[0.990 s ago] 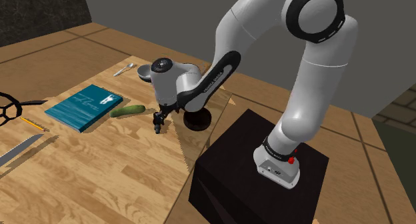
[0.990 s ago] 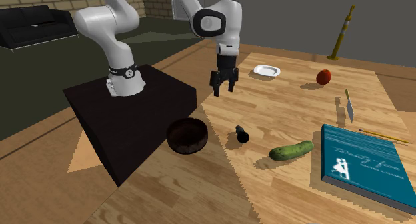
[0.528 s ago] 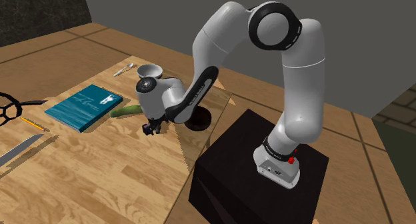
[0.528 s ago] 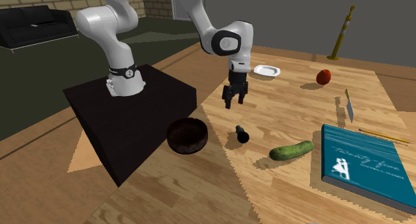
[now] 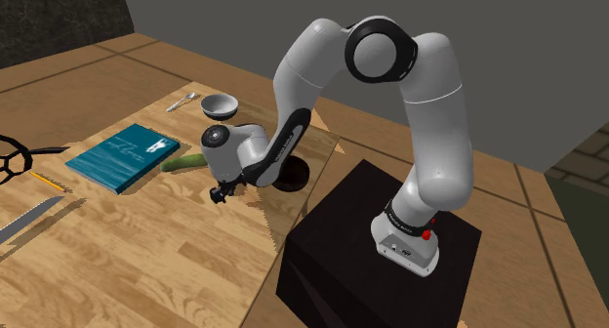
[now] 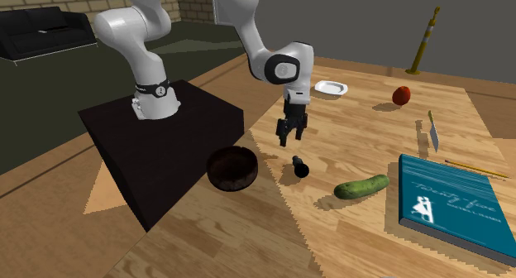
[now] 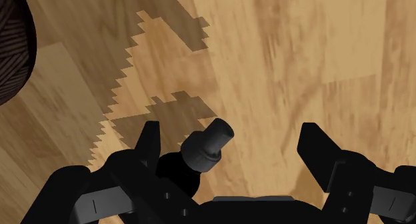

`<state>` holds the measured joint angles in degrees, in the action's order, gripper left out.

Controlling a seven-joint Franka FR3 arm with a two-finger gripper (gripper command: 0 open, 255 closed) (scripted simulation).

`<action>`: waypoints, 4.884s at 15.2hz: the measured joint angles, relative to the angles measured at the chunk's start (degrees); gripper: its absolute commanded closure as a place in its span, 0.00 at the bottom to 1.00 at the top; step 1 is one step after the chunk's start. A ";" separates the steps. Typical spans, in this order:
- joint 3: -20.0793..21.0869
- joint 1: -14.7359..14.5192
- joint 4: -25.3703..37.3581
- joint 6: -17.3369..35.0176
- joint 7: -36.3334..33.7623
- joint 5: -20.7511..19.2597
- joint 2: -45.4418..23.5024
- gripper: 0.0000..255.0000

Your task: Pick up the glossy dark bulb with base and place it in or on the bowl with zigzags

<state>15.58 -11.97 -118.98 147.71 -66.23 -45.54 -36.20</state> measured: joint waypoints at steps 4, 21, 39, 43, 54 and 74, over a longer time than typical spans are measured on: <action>-0.22 0.01 0.12 0.25 -0.05 -0.24 -0.31 0.00; 0.65 3.69 3.11 1.54 1.12 3.95 -2.49 0.00; -0.40 6.96 10.01 5.64 1.11 7.47 -10.99 1.00; -0.41 6.97 10.00 5.63 1.11 7.47 -10.99 1.00; 1.26 8.25 8.30 3.79 2.29 8.82 -7.59 1.00; 8.34 13.52 4.01 -4.88 8.20 16.33 5.43 1.00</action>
<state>23.92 1.56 -114.97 142.83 -58.03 -29.21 -30.76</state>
